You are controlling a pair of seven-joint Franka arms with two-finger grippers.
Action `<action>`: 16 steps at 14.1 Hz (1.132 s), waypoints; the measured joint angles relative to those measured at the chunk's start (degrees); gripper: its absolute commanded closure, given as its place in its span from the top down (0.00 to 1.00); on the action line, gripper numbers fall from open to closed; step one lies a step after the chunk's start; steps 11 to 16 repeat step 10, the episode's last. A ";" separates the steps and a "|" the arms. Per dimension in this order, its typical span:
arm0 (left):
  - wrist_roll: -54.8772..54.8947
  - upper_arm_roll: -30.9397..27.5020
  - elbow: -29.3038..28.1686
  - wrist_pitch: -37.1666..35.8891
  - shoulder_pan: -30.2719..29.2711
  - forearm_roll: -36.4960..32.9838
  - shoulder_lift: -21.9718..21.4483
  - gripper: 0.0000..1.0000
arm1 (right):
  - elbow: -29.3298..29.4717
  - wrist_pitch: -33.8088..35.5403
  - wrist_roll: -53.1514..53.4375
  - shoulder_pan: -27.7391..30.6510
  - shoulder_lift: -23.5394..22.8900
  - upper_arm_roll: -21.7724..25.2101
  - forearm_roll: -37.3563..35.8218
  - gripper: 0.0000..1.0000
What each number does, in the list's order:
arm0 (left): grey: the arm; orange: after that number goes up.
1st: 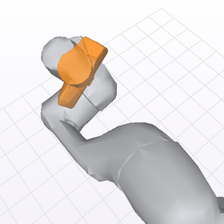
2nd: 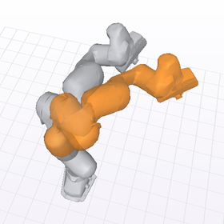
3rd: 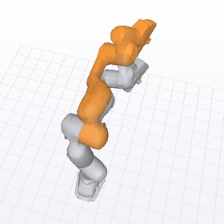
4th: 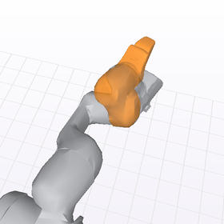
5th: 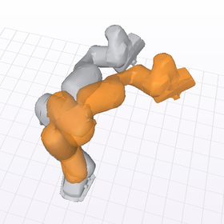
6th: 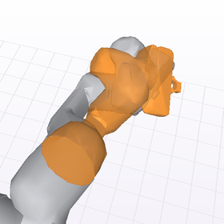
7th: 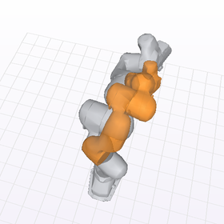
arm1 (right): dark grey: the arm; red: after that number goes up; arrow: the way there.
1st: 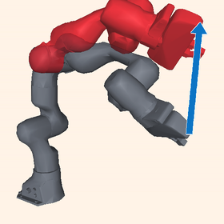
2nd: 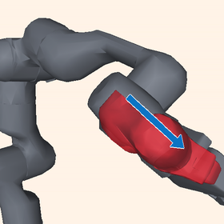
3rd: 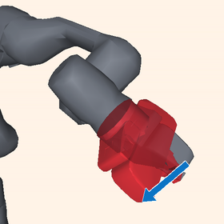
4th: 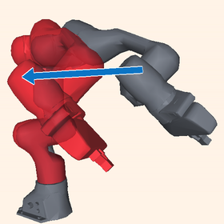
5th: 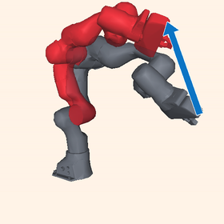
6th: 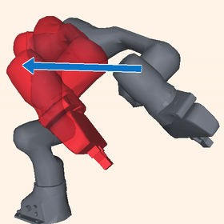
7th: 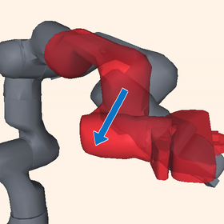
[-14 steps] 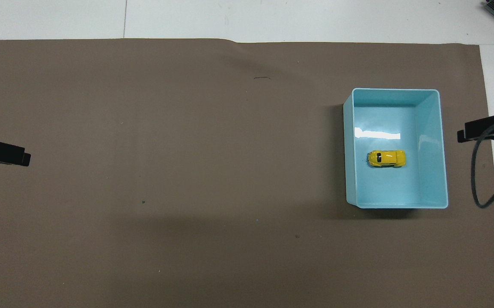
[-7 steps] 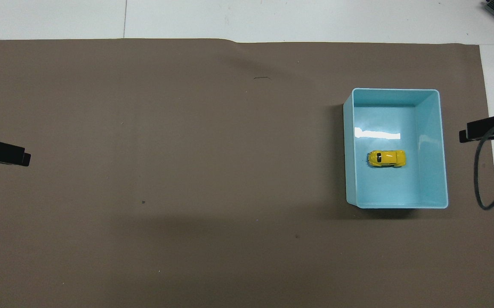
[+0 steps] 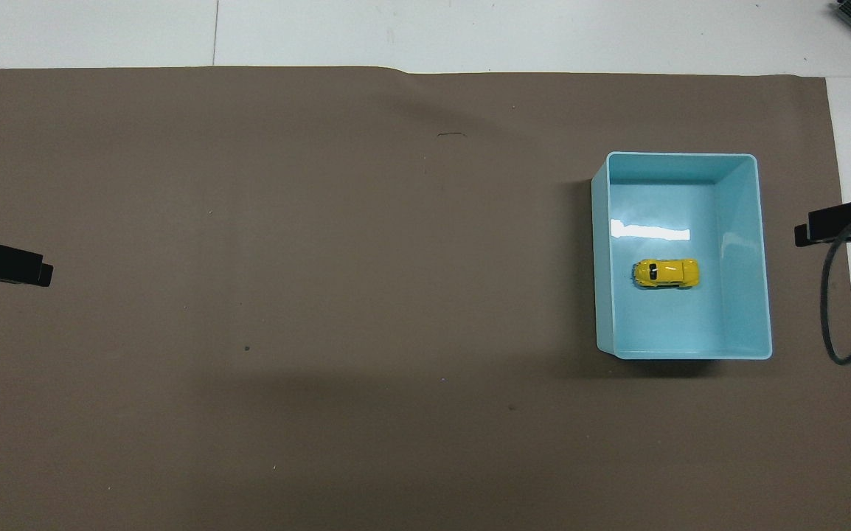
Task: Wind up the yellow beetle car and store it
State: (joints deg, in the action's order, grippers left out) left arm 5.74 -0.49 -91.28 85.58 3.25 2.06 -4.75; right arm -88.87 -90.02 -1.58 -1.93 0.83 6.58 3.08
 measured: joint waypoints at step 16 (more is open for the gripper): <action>0.00 0.00 0.00 0.00 0.00 0.00 0.00 1.00 | 0.17 0.00 -0.05 -0.03 0.11 -0.11 -0.46 1.00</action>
